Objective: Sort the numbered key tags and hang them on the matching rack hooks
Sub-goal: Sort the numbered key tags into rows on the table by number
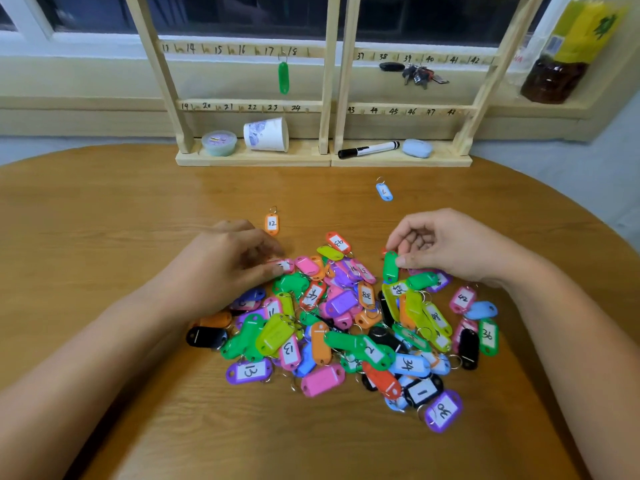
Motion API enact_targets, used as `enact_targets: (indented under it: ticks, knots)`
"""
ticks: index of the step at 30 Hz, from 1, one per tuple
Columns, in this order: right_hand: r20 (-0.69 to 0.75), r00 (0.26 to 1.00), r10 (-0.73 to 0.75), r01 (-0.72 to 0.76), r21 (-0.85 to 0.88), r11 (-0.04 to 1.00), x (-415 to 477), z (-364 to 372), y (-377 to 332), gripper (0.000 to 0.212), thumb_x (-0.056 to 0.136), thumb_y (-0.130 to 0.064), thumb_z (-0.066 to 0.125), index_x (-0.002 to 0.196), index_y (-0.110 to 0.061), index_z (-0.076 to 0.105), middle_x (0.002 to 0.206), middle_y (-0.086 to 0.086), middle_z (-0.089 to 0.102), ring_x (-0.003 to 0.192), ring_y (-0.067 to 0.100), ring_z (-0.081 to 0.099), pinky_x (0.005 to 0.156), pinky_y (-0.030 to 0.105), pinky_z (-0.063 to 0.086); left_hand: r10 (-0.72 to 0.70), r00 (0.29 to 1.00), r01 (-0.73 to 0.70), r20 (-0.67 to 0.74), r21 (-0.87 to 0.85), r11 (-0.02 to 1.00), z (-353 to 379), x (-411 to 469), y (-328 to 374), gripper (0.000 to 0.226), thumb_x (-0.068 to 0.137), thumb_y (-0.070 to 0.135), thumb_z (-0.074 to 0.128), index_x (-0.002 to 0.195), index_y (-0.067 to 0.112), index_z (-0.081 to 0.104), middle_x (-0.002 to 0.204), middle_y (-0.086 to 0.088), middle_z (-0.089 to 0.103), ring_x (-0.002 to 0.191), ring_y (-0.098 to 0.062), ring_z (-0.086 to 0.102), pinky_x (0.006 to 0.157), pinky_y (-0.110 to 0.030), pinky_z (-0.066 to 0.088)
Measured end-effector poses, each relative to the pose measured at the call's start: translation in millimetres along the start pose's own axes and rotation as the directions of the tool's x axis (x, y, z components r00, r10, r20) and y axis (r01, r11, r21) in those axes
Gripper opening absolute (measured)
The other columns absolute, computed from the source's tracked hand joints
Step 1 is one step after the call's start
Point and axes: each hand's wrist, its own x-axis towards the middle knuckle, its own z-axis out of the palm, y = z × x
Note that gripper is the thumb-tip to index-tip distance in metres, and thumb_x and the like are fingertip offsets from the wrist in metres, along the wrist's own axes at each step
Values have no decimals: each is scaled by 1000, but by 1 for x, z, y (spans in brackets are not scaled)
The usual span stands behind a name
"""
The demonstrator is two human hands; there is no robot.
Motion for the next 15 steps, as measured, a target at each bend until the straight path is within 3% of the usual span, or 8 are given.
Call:
enact_targets:
  ticks: [3, 5, 9, 15]
  knots:
    - [-29, 1000, -2, 3, 32, 999, -3, -7, 2, 24, 88, -4, 83, 105, -21, 79, 94, 7, 76, 79, 12, 64, 78, 27, 58, 6, 999, -7, 34, 19, 1000, 5, 6, 4, 21, 90, 47, 80, 109, 40, 76, 100, 14, 62, 93, -1, 61, 81, -16, 47]
    - [-41, 999, -4, 3, -29, 1000, -3, -8, 3, 28, 90, -10, 83, 112, -26, 79, 103, 7, 73, 80, 9, 60, 77, 22, 54, -11, 999, 11, 45, 7, 1000, 6, 10, 5, 17, 89, 42, 83, 104, 40, 76, 98, 14, 62, 89, -2, 62, 79, -21, 50]
    - [-14, 999, -33, 29, -194, 981, 2, 0, 7, 36, 87, -31, 87, 120, -41, 75, 112, -9, 63, 93, 2, 58, 79, 15, 44, -85, 991, 83, 106, 20, 996, 0, 18, 7, 17, 87, 43, 85, 96, 40, 71, 94, 15, 66, 84, 0, 61, 73, -25, 48]
    - [-17, 998, -58, 53, -233, 971, 6, 9, 6, 24, 85, -34, 89, 103, -44, 78, 111, -14, 60, 102, 8, 60, 87, 28, 46, -172, 984, 175, 51, -67, 982, -3, 8, 12, 15, 88, 39, 85, 91, 35, 70, 84, 13, 74, 83, -3, 65, 71, -17, 48]
